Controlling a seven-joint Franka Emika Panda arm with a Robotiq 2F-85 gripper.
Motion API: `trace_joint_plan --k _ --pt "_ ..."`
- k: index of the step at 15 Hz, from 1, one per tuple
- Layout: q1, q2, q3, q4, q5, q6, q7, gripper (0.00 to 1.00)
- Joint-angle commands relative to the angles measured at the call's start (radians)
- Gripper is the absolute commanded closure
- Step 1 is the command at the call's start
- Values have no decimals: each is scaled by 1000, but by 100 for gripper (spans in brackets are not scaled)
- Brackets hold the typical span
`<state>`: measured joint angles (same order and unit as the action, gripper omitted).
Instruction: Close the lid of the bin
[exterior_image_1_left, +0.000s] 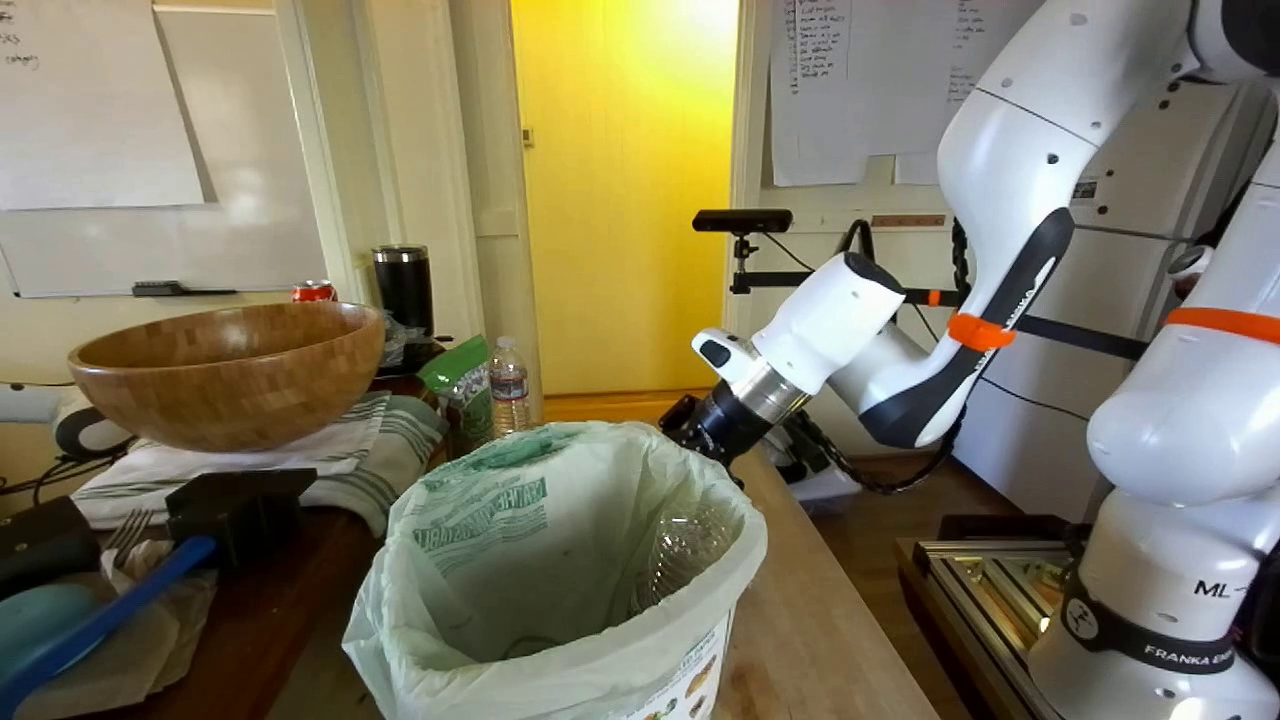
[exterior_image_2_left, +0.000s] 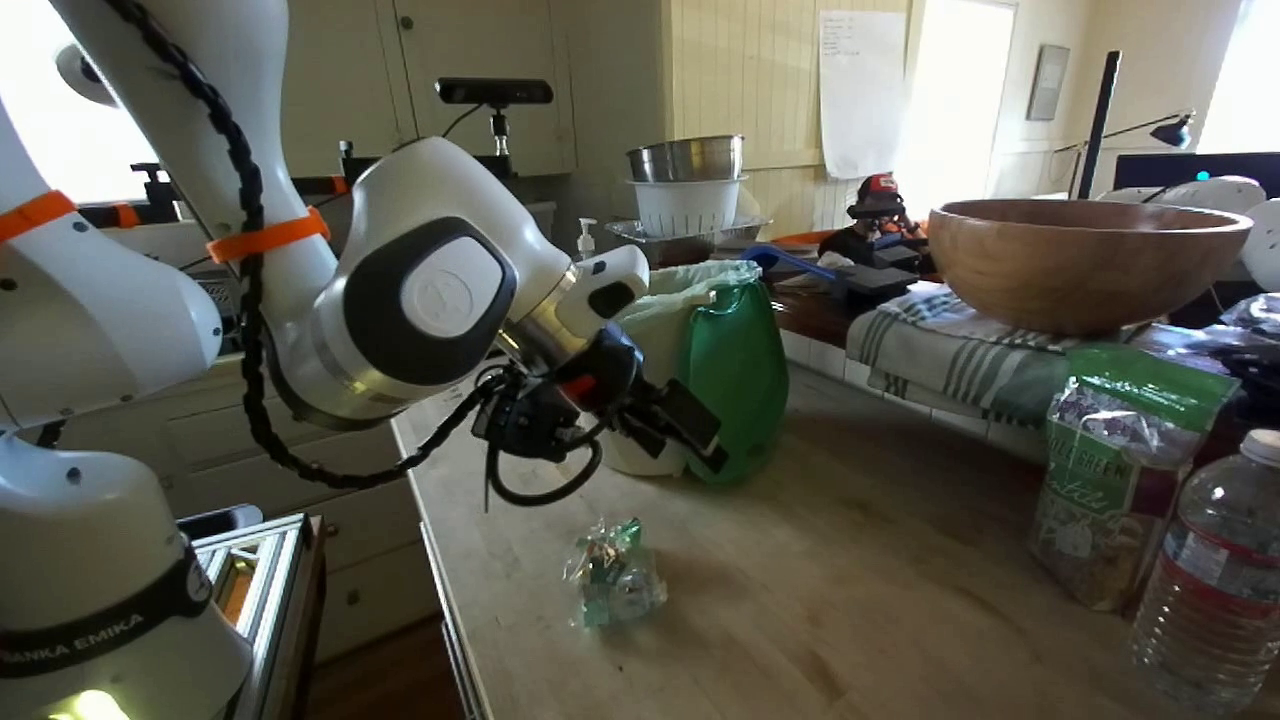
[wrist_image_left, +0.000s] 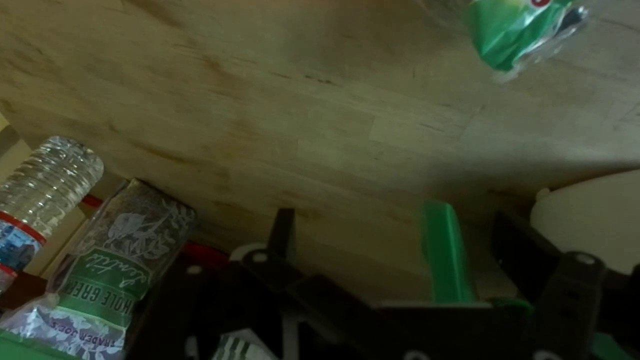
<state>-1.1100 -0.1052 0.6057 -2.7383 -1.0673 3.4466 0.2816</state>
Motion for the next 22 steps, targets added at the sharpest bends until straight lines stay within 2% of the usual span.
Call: trace_joint_plan --k 1,2,3,4,6,7,8,10,15,16,17,18,19,20,22 --pt "275 65 -233 14 136 1 -187 0" --pt "354 83 -302 24 165 2 -225 0" --pt "236 92 -187 44 113 13 -185 0" --pt "275 104 -213 50 117 8 -198 0" --pt "274 126 -205 69 120 5 -211 0" --pt "275 134 -203 77 120 1 -216 6" --pt "275 136 -204 83 129 -6 -223 20" --pt "276 135 -206 92 142 -18 -235 42" --pt "281 85 -209 100 206 -40 -286 81" --pt "453 59 -376 93 252 -45 -327 88" --pt "478 42 -405 93 271 -50 -352 96" --pt "531 9 -462 90 289 -73 -390 97" --pt "427 -21 -357 84 333 -92 -449 94" --pt "435 -47 -367 83 351 -112 -488 96" --pt "373 -123 -309 67 363 -152 -539 96"
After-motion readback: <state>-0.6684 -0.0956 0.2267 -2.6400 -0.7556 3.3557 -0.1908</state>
